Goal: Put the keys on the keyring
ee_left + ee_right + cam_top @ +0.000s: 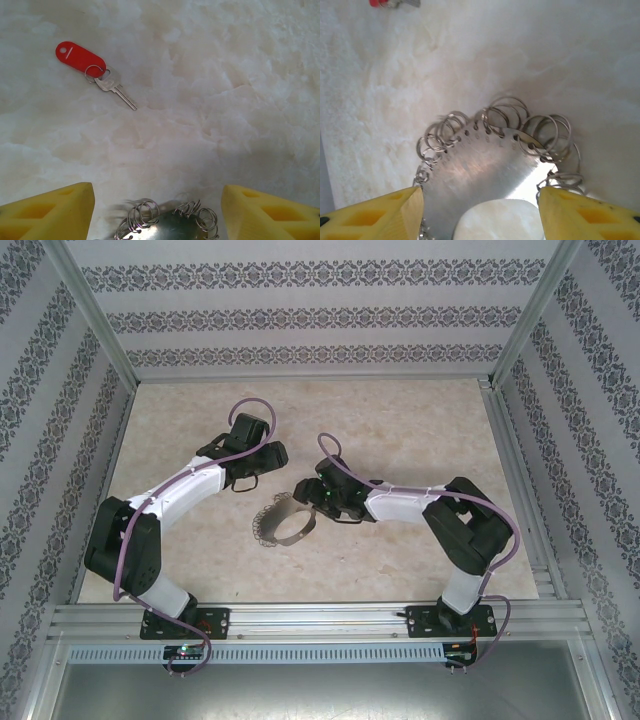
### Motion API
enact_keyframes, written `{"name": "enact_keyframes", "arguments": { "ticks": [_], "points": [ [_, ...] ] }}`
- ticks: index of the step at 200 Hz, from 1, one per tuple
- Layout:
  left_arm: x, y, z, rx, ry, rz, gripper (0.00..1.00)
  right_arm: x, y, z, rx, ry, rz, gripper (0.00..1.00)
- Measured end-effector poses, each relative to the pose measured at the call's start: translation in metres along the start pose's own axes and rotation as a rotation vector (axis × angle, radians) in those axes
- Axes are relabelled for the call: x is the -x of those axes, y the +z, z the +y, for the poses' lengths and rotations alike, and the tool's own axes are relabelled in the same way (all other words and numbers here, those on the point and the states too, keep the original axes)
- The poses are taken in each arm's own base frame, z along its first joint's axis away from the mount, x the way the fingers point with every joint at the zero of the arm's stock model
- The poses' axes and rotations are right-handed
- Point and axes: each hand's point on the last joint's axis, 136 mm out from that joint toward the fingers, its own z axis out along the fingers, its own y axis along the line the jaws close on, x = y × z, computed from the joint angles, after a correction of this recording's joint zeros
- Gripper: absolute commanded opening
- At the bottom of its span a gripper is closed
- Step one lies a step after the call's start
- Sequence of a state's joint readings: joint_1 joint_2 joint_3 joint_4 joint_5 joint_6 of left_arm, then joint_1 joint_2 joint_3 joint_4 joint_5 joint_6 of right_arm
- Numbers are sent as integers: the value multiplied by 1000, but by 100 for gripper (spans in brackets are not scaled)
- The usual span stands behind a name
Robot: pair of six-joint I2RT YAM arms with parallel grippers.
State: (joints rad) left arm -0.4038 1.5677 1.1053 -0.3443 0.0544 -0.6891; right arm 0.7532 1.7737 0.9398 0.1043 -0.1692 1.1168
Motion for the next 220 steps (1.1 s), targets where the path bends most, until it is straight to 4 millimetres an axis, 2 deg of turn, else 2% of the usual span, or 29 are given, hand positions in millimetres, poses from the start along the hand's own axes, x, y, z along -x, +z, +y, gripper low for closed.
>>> {"name": "enact_keyframes", "arguments": {
  "ticks": [29,62,91,113,125,150,171,220],
  "points": [
    [-3,-1,-4,-25,1,17,69,3,-8,-5,3,-2,-7,64],
    [-18,-8,-18,-123,6,70,67,11,-40,-28,-4,9,-55,64],
    [-50,-9,-35,-221,40,156,64,21,-63,-60,-35,33,-114,68],
    [-81,-9,-47,-282,81,222,58,21,-72,-86,-79,45,-136,75],
    [-95,-9,-52,-298,105,253,54,20,-74,-93,-92,37,-141,79],
    [-112,-8,-64,-324,166,278,46,21,-80,-97,-94,12,-159,84],
    [-125,2,-65,-309,208,303,40,24,-86,-97,-89,-1,-178,85],
    [-149,26,-54,-226,288,336,40,27,-92,-98,-84,-16,-199,89]
  ]
}}
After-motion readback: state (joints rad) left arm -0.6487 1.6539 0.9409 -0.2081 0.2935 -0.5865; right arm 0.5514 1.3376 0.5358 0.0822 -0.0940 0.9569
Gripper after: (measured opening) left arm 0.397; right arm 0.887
